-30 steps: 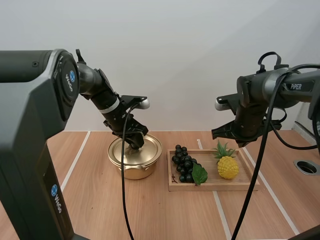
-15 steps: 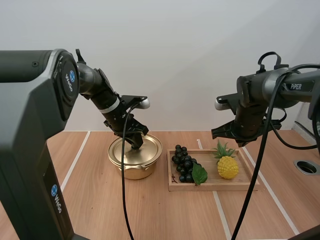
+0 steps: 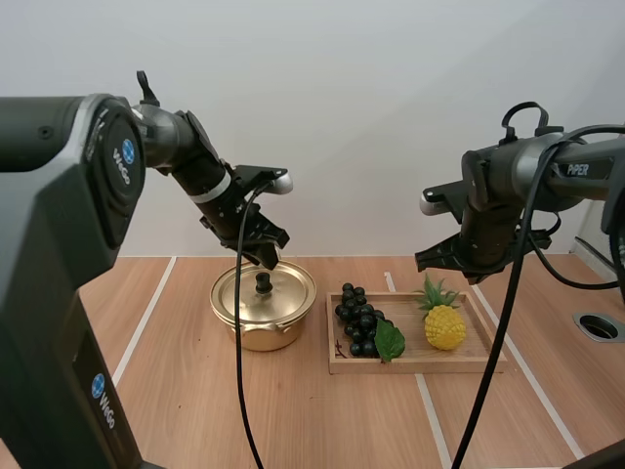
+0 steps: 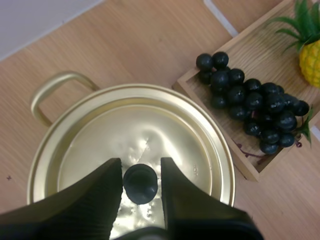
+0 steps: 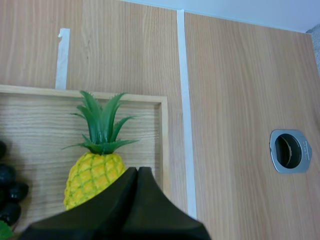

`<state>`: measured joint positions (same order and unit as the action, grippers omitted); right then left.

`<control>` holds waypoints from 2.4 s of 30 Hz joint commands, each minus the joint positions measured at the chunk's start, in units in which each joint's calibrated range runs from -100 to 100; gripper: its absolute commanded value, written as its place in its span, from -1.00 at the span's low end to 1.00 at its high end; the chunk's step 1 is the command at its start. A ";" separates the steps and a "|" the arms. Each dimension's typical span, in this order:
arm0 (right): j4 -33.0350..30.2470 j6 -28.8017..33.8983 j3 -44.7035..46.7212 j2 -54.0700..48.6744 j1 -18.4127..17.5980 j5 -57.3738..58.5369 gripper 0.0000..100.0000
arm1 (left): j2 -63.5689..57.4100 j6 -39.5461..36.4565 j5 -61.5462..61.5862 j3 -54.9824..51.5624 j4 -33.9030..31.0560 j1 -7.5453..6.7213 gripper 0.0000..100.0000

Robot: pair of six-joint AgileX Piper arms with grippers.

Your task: Open the pot, put the pineapple inside, and close it

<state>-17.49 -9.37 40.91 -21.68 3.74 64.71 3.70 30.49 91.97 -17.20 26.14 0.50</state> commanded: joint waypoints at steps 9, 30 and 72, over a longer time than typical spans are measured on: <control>2.35 -0.31 0.16 0.15 0.19 -3.32 -1.00 | -13.20 -0.77 2.40 2.38 0.20 -0.01 -0.14; 9.17 -7.46 0.28 10.39 -0.41 -7.57 1.00 | -20.08 -0.77 4.64 2.25 -1.14 -0.01 -0.14; 11.29 -7.46 0.28 13.30 -0.41 -6.50 1.00 | -19.69 -0.79 3.47 2.13 -0.94 -0.01 -0.14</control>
<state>-6.28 -16.53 40.91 -8.18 3.39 58.07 -15.76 30.18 96.19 -15.21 24.04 0.50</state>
